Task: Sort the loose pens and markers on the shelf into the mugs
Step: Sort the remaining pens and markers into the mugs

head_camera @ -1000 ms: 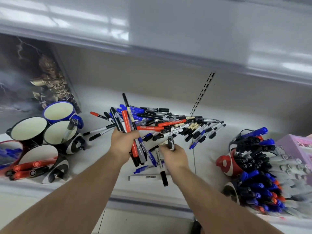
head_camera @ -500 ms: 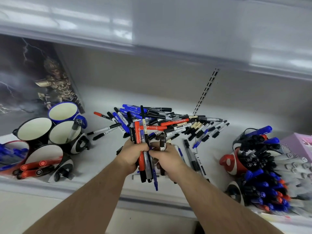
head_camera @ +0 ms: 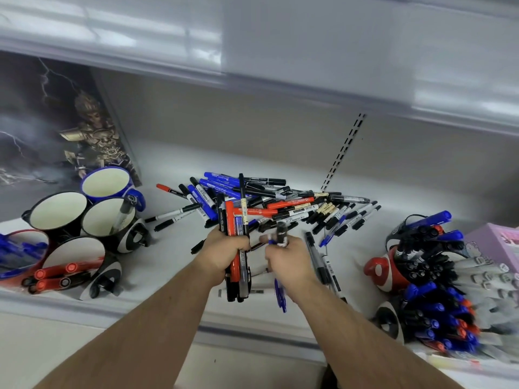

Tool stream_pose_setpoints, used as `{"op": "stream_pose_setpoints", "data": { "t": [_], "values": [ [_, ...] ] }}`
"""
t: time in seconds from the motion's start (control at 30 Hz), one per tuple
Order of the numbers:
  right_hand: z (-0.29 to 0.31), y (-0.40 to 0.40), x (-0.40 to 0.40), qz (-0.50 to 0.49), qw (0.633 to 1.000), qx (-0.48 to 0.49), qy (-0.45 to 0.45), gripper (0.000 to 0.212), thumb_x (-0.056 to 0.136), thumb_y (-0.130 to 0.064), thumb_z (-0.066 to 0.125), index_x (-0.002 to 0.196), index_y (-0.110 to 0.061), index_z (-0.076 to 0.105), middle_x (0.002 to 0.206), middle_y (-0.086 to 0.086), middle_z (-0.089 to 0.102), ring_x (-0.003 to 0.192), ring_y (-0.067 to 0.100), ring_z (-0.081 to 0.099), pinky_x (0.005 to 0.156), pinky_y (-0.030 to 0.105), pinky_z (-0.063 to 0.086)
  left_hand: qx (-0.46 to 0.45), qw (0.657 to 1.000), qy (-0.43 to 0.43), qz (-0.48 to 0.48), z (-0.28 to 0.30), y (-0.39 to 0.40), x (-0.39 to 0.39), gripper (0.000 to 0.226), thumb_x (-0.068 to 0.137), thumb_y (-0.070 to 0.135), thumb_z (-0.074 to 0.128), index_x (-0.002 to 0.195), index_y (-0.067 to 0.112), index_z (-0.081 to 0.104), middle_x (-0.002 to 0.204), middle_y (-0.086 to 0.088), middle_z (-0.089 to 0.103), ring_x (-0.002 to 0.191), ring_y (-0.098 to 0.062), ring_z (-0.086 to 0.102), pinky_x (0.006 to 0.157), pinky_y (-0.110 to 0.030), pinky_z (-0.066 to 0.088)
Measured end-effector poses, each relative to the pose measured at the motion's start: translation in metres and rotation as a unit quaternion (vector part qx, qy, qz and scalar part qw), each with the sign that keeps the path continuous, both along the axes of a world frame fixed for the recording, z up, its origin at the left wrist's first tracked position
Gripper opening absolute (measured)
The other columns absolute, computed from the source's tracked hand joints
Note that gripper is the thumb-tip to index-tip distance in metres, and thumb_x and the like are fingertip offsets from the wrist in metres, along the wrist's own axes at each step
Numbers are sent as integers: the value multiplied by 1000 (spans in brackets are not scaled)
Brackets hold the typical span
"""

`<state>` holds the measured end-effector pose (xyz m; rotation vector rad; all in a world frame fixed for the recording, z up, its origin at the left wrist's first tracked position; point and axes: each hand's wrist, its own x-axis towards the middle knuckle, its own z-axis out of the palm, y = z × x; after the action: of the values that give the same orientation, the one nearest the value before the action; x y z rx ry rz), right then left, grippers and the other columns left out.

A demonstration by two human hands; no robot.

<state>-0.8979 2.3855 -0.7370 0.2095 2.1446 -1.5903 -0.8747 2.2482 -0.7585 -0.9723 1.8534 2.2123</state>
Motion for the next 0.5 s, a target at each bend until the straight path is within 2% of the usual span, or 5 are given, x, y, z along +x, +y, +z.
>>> {"op": "stream_pose_setpoints", "data": {
  "t": [0.1, 0.17, 0.3, 0.4, 0.5],
  "values": [
    [13, 2, -12, -109, 988, -103, -20, 15, 85, 1, 59, 90, -8, 70, 57, 7, 51, 43, 18, 38, 47, 28, 30, -17, 997, -11, -73, 3, -1, 5, 31, 48, 6, 65, 77, 7, 57, 68, -12, 51, 67, -25, 52, 65, -35, 45],
    [22, 0, -18, -97, 989, -115, -12, 5, 88, -11, 69, 84, -9, 68, 49, 7, 47, 37, 16, 37, 42, 24, 30, -11, 992, -10, -127, 7, 3, 9, 31, 49, 2, 65, 77, 8, 55, 64, -9, 49, 66, -24, 51, 67, -37, 45],
    [38, -6, -19, -42, 994, -97, -1, 20, 88, -22, 73, 76, -10, 65, 46, 3, 49, 36, 14, 38, 38, 20, 32, 11, 983, -16, -180, 24, 8, 16, 27, 51, -2, 64, 73, 9, 53, 62, -7, 49, 67, -26, 51, 70, -39, 44],
    [49, -6, -16, -50, 995, -87, -6, 22, 89, -23, 73, 72, -13, 63, 45, -1, 46, 39, 15, 38, 42, 23, 34, 36, 986, -25, -163, 36, 9, 23, 20, 61, -6, 62, 76, 8, 58, 64, -9, 55, 66, -26, 55, 68, -35, 47],
    [68, 1, -10, -71, 995, -66, -19, 26, 89, -32, 72, 80, -9, 66, 44, -3, 50, 43, 16, 46, 49, 27, 41, 145, 987, -34, -61, 48, 5, 31, 18, 82, -7, 54, 89, 5, 64, 76, -10, 63, 69, -24, 59, 66, -33, 49]
  ]
}}
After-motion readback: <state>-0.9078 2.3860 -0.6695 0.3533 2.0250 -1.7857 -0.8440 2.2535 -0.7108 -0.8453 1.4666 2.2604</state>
